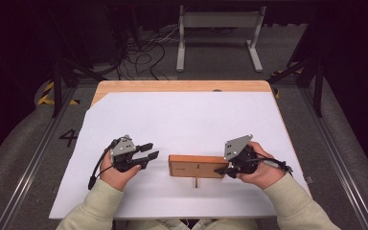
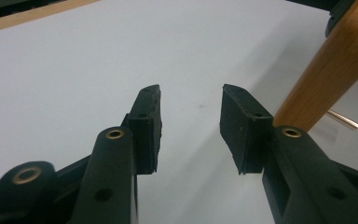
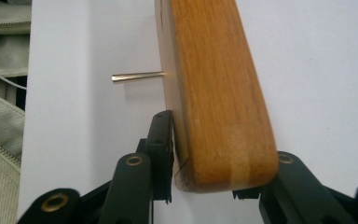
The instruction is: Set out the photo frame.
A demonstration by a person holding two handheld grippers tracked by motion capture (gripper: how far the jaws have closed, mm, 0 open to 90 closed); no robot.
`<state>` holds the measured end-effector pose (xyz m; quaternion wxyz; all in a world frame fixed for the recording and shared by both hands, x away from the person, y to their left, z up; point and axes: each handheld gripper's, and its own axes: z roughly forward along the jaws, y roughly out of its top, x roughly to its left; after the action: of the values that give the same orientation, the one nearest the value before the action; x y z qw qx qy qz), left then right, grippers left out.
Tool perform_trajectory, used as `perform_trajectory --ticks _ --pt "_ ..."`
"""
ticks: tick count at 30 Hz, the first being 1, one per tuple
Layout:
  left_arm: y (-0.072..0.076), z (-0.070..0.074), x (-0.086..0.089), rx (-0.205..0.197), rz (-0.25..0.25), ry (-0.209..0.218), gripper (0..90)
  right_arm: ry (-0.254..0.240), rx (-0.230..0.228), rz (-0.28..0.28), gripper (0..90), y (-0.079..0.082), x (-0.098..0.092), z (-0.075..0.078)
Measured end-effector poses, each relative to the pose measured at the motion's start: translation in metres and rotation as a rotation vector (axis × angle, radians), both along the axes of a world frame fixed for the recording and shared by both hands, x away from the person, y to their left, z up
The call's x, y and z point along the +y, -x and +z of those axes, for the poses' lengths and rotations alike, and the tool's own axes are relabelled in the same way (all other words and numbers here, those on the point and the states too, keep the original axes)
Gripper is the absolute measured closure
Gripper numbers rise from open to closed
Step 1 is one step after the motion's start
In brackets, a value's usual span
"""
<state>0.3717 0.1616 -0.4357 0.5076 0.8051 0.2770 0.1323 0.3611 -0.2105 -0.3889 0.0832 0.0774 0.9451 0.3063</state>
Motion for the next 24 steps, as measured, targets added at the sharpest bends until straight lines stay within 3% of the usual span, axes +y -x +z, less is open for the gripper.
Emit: perform_trajectory --ticks 10,18,22,24 --pt "0.0 -0.002 -0.001 0.008 0.0 -0.002 58.5 0.013 -0.048 0.033 66.4 0.019 0.001 -0.001" --pt "-0.001 -0.004 -0.003 0.023 -0.007 -0.012 57.9 0.011 -0.036 0.055 59.7 0.027 0.0 -0.006" --pt "-0.001 -0.004 -0.003 0.025 -0.003 -0.016 57.0 0.004 -0.038 0.041 55.9 0.031 -0.004 -0.008" --pt "-0.001 -0.004 -0.003 0.022 -0.005 -0.017 56.4 -0.011 -0.035 0.005 51.7 0.03 -0.01 -0.008"
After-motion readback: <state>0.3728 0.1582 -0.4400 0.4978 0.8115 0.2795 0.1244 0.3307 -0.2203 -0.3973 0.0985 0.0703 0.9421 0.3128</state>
